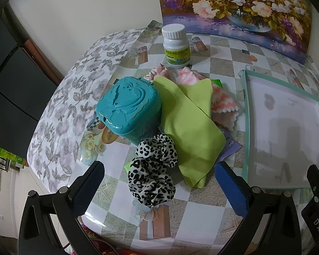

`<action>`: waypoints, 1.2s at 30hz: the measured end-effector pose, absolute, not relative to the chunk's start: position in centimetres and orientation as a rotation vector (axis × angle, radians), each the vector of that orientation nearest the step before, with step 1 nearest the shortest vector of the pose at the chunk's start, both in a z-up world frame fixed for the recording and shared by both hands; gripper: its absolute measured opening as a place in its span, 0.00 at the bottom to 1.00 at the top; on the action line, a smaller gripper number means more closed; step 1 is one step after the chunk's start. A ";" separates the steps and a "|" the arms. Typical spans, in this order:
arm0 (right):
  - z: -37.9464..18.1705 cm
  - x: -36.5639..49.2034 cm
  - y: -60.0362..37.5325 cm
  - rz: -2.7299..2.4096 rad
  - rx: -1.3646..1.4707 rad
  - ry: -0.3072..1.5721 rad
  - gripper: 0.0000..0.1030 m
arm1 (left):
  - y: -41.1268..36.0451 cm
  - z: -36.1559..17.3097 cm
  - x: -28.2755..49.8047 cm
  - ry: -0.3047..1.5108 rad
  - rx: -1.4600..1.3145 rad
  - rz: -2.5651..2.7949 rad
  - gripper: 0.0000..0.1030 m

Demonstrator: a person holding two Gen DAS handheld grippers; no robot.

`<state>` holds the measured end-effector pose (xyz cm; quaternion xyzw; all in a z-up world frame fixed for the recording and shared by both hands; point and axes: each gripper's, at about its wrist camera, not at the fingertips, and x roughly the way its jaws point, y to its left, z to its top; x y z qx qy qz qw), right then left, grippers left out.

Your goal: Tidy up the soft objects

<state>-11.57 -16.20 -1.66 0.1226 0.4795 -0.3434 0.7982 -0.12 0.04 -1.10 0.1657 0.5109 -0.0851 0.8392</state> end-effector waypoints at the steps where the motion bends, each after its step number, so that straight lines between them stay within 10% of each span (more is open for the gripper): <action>1: -1.7 -11.6 -16.2 -0.737 0.263 1.029 1.00 | 0.1 -1.1 -0.2 1.080 0.350 -0.180 1.00; 36: -1.9 -11.4 -15.9 -0.735 0.256 1.036 1.00 | -0.2 -1.2 0.0 1.089 0.358 -0.180 1.00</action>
